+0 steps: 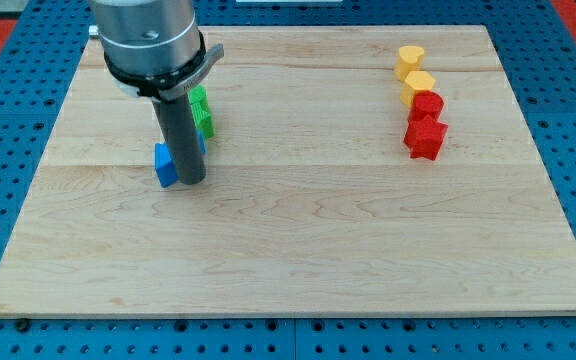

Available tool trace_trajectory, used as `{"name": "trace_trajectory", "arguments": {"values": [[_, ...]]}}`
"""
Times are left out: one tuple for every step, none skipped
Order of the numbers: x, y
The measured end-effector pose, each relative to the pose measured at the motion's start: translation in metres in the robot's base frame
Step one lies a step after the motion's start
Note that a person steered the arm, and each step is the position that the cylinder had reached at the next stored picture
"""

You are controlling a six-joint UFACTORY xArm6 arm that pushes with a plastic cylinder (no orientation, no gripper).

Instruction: Push the blue triangle and blue cube with the green star towards the bottom left of board

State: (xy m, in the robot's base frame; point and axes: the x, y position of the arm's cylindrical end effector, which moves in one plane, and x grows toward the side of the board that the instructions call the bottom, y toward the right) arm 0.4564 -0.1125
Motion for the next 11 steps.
{"name": "trace_trajectory", "arguments": {"values": [[-0.02, -0.012], [-0.035, -0.023], [-0.037, 0.003], [-0.049, 0.04], [-0.076, 0.059], [-0.086, 0.024], [-0.12, 0.014], [-0.128, 0.013], [-0.124, -0.006], [-0.116, -0.02], [-0.116, -0.02]]}}
